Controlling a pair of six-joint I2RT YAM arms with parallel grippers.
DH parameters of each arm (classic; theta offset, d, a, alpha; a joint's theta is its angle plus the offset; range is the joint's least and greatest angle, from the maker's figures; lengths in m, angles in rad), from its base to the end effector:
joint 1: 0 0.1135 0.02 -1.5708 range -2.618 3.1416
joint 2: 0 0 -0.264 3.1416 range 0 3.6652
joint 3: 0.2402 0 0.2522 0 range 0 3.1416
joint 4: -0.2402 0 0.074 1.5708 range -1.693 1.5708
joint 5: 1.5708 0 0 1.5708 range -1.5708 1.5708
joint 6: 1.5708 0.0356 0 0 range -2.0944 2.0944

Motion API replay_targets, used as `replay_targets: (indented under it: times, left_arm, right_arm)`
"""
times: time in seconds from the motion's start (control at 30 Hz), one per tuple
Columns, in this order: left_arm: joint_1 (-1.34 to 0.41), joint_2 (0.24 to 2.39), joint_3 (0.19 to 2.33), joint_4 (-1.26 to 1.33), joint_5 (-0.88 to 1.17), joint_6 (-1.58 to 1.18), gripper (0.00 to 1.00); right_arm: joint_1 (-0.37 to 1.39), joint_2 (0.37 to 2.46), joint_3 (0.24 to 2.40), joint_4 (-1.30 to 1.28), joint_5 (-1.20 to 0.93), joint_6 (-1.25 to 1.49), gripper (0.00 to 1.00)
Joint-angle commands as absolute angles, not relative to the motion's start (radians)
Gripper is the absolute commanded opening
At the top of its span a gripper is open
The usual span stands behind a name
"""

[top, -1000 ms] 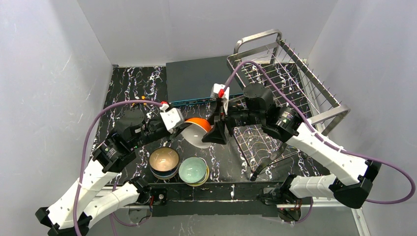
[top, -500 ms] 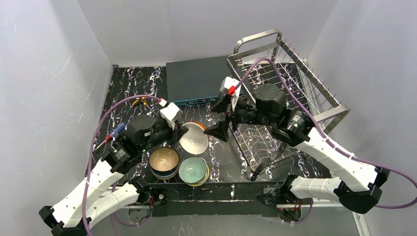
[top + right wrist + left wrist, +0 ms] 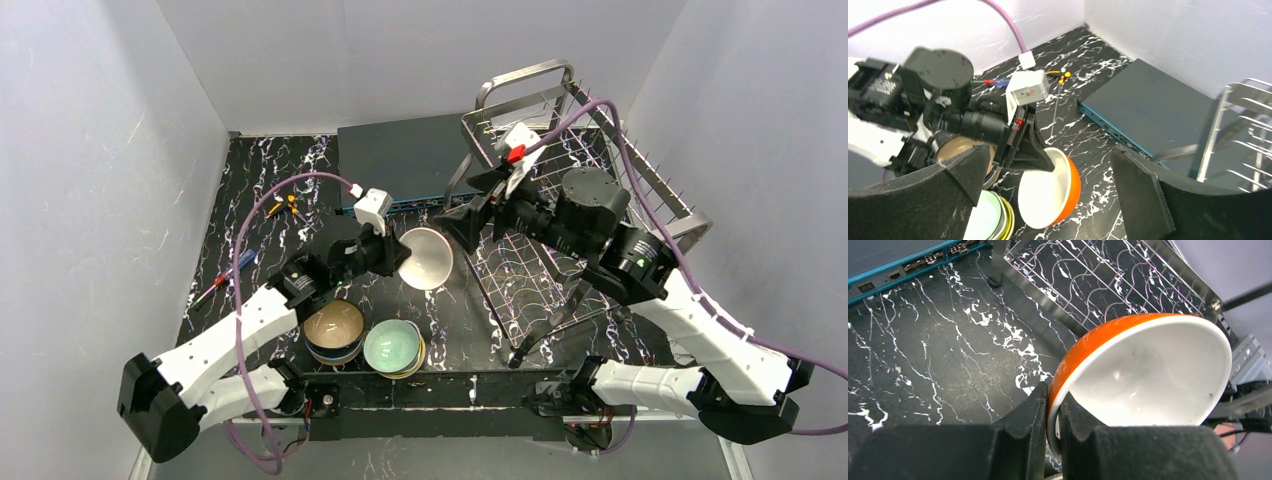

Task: Load the bowls into the dish rack
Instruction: Pick up the bowl from the center of the board.

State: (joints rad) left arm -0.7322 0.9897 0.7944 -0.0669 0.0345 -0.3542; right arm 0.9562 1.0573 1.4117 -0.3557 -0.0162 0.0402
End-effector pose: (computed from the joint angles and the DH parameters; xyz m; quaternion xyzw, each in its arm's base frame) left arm 0.1724 -0.1566 0.3171 0.1594 0.7773 -0.3262 0.5138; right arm 0.1199 0.1709 0.4846 -0.3180 0.6321 0.3427 0.6180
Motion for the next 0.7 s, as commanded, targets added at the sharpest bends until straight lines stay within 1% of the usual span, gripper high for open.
replay_targets:
  times: [0.0, 0.1, 0.2, 0.37, 0.5, 0.67]
  left_arm:
    - [-0.734, 1.057, 0.854, 0.061, -0.05, -0.466, 0.0]
    - [-0.735, 1.08, 0.86, 0.056, -0.18, -0.538, 0.0]
    - [-0.735, 1.055, 0.851, 0.053, -0.265, -0.56, 0.0]
    - [-0.735, 0.974, 0.803, 0.069, -0.399, -0.566, 0.0]
    - [-0.735, 0.953, 0.765, 0.081, -0.455, -0.537, 0.0]
    - [-0.735, 0.957, 0.74, 0.104, -0.487, -0.509, 0.0]
  right_arm:
    - [0.954, 1.022, 1.485, -0.367, 0.143, 0.078, 0.99]
    - [0.954, 1.013, 1.49, -0.394, 0.177, 0.098, 0.99]
    - [0.955, 1.019, 1.519, -0.45, 0.239, 0.109, 0.99]
    - [0.955, 1.084, 1.642, -0.63, 0.421, 0.093, 0.99]
    - [0.954, 1.156, 1.748, -0.763, 0.558, 0.084, 0.99]
    - [0.954, 1.238, 1.812, -0.892, 0.67, 0.089, 0.99]
